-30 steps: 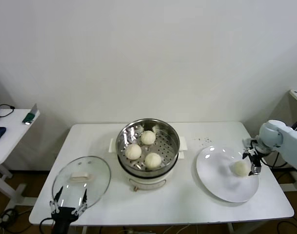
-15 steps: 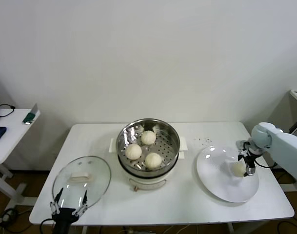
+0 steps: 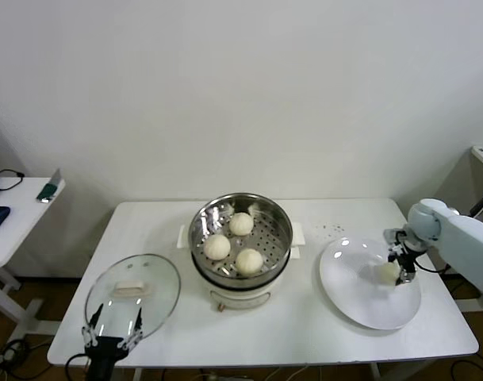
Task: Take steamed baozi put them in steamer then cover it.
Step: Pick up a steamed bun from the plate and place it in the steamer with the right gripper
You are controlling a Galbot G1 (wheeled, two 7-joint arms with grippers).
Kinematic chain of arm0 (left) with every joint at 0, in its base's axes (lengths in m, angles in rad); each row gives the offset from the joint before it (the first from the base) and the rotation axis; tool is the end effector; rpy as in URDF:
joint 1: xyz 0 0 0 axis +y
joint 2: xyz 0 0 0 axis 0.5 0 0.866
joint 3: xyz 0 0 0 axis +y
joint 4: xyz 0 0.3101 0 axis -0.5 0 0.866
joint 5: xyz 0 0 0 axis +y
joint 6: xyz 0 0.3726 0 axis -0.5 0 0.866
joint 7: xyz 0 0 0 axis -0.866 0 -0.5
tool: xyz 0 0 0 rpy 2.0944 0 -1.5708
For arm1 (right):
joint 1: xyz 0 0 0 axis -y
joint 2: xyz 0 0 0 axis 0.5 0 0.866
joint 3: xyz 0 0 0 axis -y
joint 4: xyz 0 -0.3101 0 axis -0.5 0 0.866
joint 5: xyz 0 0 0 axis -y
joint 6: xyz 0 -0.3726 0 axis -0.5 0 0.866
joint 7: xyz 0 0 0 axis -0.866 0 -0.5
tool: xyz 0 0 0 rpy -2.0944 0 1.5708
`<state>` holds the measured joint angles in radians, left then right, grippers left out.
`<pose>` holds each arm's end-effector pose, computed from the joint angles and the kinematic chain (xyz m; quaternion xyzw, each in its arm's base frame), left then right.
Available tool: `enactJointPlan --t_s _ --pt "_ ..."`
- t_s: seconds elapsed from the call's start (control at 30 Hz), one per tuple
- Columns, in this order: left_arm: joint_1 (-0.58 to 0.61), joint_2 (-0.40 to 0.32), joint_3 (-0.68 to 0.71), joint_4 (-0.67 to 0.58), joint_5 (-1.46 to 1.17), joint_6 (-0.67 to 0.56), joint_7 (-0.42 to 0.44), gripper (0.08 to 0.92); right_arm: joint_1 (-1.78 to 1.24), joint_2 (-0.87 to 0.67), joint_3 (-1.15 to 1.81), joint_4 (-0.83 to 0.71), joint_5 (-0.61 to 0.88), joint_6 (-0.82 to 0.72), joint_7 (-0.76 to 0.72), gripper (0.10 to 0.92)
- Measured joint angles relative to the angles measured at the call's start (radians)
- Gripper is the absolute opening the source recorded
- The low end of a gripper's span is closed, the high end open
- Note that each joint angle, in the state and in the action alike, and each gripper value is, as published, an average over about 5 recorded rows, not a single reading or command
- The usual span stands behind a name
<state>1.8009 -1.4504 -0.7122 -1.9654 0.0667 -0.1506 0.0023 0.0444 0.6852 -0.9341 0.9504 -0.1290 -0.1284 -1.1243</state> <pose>0.1383 0.0841 -0.3464 0.0293 -0.9852 -0.1365 0.0997 0.5185 -0.2172 -0.2309 0.4537 -0.5051 0.5258 0.5124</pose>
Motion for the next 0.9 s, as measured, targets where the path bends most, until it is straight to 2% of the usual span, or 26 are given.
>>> enactJointPlan --t_s 0.3,0.9 --pt "-0.011 -0.001 0.020 0.002 0.000 0.003 -0.004 0.823 0.204 0.037 -0.165 0.031 0.176 -0.042 0.016 0.655" --pt "-0.079 -0.017 0.113 -0.034 0.043 0.043 -0.025 0.823 0.733 0.309 -0.581 0.117 0.750 -0.173 0.064 0.661"
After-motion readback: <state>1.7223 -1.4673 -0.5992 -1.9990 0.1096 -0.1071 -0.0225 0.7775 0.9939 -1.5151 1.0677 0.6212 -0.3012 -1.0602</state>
